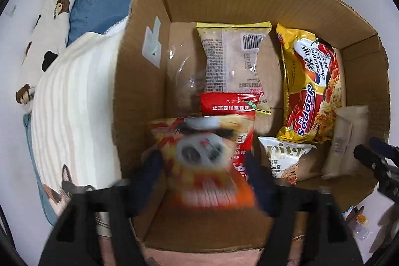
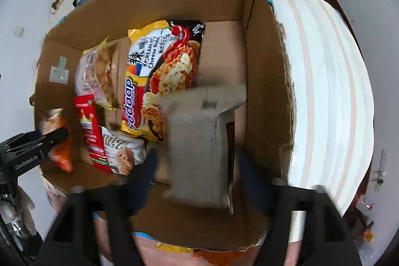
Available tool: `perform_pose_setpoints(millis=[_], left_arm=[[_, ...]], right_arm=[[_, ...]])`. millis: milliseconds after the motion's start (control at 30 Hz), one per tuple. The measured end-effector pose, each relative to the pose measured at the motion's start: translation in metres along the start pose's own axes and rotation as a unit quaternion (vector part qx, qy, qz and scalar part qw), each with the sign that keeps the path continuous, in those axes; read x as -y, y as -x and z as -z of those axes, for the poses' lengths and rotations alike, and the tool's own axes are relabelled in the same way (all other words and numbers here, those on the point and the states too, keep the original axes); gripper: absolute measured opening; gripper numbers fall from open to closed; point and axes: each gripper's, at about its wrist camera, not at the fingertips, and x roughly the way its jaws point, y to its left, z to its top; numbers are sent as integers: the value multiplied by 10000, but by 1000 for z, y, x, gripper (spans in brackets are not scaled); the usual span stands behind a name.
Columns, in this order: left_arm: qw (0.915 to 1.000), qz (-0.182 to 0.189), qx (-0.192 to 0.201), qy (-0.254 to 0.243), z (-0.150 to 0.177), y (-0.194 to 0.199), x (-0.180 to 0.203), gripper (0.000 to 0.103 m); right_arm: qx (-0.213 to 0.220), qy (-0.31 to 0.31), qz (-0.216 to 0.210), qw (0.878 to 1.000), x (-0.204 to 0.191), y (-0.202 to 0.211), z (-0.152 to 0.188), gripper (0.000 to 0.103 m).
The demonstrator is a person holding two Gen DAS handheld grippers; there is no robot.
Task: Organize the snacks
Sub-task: 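Carry both items into the box and open both tools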
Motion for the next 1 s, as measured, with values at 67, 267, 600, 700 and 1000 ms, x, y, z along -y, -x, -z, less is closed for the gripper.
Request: perform_pose_setpoints(millis=[67,267,600,700,1000], left_arm=[[10000,92,-32,18,1,-1,2,89],[9998,166,119,62,2,2,4,94],[9946,131,1020,111,22,42,14,94],[9901,63,1397,144,38,60,17,94],[9694,-295,2430,194,93,111,25,94]], right_arm=[[-97,28,50,9999,-3,-2,2,92],[-103,91,114,9998,-14,-8,7,96],[548,145,208,9982,-26,16,30,96],[843,269,262,9957,-33,32,42,96],[1668,539,333,9840,-56,74,92,96]])
